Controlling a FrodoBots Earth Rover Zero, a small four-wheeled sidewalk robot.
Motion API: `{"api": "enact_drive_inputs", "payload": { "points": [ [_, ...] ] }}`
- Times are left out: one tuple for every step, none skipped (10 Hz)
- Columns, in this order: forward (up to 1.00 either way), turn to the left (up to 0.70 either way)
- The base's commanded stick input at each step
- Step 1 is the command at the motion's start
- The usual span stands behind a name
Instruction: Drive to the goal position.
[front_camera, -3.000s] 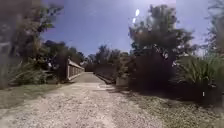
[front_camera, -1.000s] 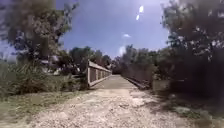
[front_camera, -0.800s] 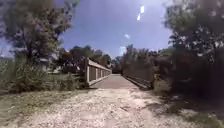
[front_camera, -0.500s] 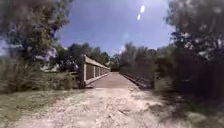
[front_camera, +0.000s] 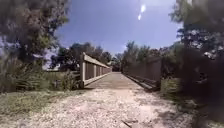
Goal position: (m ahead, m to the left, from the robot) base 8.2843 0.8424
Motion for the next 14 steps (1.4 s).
{"api": "enact_drive_inputs", "payload": {
  "points": [
    [0.70,0.00],
    [0.70,0.00],
    [0.70,-0.35],
    [0.70,-0.35],
    [0.70,-0.35],
    [0.70,-0.35],
    [0.70,-0.33],
    [0.70,-0.19],
    [0.70,0.00],
    [0.70,0.00],
    [0.70,0.00],
    [0.70,0.00],
    [0.70,0.00],
    [0.70,0.00]
  ]
}}
